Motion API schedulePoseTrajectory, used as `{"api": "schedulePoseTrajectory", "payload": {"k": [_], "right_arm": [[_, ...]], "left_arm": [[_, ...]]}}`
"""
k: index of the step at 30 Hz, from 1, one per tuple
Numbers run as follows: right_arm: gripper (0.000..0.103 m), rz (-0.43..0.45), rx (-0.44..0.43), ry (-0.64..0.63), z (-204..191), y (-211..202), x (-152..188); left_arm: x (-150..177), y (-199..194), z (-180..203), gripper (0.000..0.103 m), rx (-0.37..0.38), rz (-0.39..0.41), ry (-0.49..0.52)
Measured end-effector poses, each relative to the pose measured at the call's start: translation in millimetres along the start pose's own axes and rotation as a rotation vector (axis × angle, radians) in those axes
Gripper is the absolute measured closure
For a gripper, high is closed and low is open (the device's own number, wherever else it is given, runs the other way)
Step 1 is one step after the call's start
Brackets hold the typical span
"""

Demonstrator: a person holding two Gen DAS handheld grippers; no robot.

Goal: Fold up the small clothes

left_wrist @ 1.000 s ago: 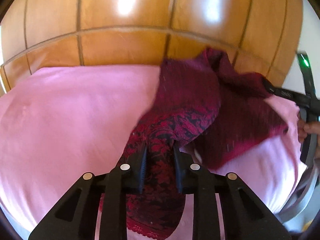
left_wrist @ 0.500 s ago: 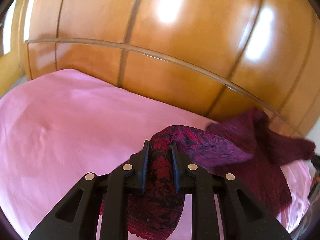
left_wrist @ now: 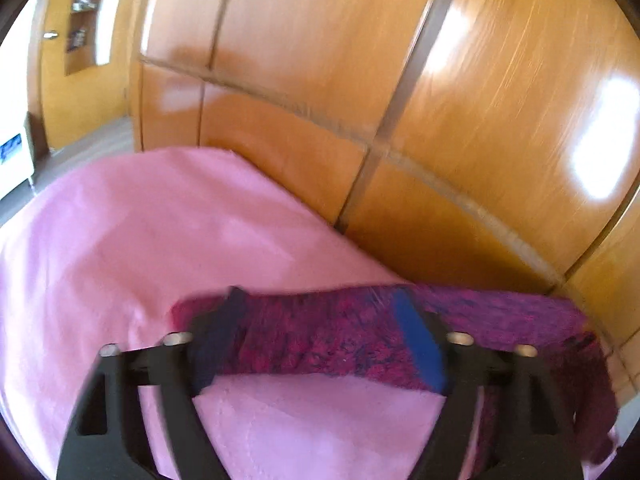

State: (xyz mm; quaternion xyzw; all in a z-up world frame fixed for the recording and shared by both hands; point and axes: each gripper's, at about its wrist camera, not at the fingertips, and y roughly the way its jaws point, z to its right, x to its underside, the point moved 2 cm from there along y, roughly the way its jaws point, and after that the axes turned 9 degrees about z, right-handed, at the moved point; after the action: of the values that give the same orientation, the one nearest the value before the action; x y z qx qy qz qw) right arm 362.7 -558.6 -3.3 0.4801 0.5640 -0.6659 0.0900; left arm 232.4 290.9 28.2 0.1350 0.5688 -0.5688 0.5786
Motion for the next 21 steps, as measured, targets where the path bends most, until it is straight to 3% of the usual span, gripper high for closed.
{"api": "schedulePoseTrajectory", "payload": {"k": [3,5,7,10,13,15,17,19,21], "right_arm": [[0.05,0.006,-0.081,-0.025,-4,-22,17],[0.05,-0.034,-0.196,-0.034,-12,-32,32],[0.05,-0.109,-0.354,-0.059,-27,-49,60],[0.052,-0.255,-0.514,-0.084,-46,-57,108],[0.053,-0.357,-0.558,-0.116,-58,-49,141],[0.056,-0.378,-0.523,-0.155,-65,-45,158],[0.078,-0.387,-0.53,-0.152,-70,-43,162],[0.088,-0.379,-0.531,-0.169,-73,-50,162],[0.094,-0.372,-0.526,-0.186,-75,-57,161]], "left_arm": [[28,-23,18,0.025,0.157,-0.052,0.049],[57,-37,31,0.025,0.274,-0.11,0.082],[92,-46,45,0.025,0.395,-0.21,0.093],[153,-54,64,0.025,0.544,-0.378,0.047],[201,-56,80,0.025,0.616,-0.511,-0.01],[224,-57,90,0.025,0.646,-0.57,-0.039],[240,-59,101,0.039,0.67,-0.614,-0.036],[253,-63,115,0.081,0.666,-0.626,0.024],[257,-65,121,0.087,0.649,-0.615,0.051]]}}
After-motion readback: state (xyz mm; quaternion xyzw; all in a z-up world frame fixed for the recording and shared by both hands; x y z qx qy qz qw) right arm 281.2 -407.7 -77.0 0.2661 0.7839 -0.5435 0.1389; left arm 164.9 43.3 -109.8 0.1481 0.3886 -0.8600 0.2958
